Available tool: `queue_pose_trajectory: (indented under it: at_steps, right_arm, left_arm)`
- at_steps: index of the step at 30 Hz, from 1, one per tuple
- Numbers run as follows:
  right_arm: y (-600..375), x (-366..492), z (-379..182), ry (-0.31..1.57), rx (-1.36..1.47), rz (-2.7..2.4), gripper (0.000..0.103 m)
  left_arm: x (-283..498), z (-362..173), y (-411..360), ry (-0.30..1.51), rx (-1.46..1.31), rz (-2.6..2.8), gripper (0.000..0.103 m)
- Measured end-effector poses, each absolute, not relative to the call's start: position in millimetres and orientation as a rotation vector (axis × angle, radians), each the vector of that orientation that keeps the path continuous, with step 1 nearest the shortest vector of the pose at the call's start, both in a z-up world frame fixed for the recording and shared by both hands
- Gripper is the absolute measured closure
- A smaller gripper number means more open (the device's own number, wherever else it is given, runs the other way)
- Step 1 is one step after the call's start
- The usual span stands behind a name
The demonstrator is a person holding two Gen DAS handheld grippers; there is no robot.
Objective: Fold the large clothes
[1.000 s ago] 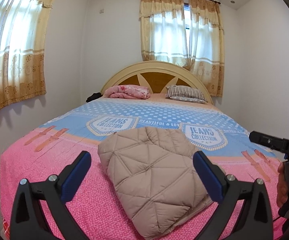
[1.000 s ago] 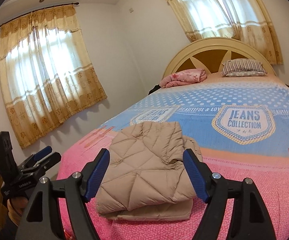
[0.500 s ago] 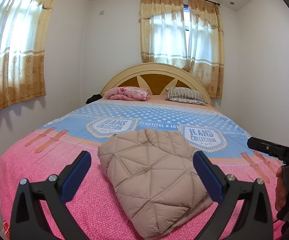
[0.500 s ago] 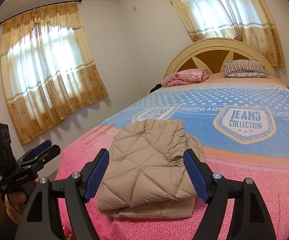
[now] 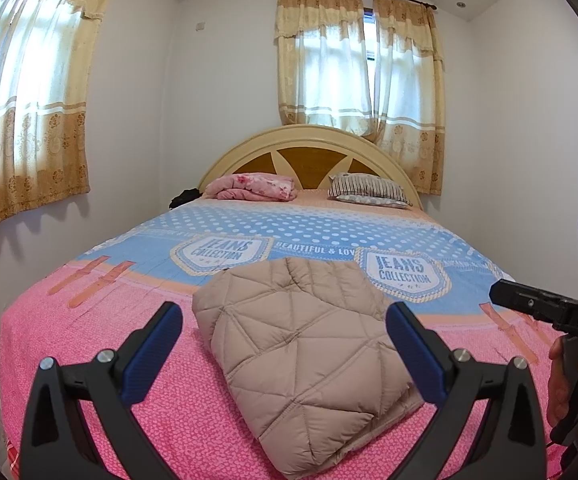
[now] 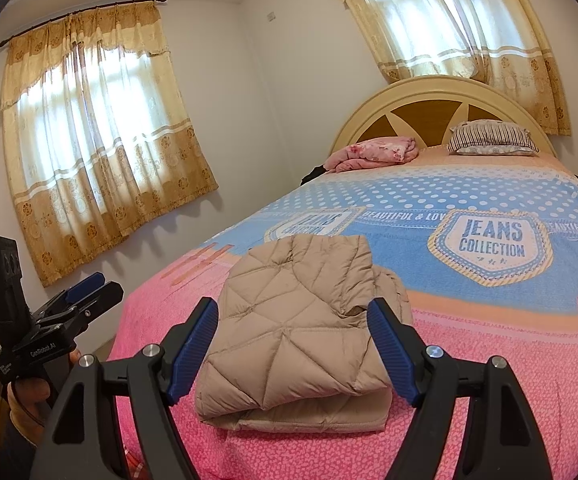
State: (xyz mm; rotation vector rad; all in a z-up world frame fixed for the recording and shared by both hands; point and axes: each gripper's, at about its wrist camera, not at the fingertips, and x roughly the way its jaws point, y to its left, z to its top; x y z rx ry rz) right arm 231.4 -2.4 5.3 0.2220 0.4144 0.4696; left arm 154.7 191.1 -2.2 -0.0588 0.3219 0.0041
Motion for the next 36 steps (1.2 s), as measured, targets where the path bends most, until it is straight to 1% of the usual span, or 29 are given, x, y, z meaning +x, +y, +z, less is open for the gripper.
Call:
queue_pose_trajectory:
  at_steps: [16,36]
  right_arm:
    - [3.3,218.6,13.3,0.374,0.186,0.467,0.026]
    - [8.6,213.9,9.1,0.393,0.175,0.478,0.025]
  left_arm:
    - [152.9,4.1,185.4,0.321,-0.050,0.019,0.000]
    - [157.9,-1.6,183.8,0.317,-0.039,0.033,0.000]
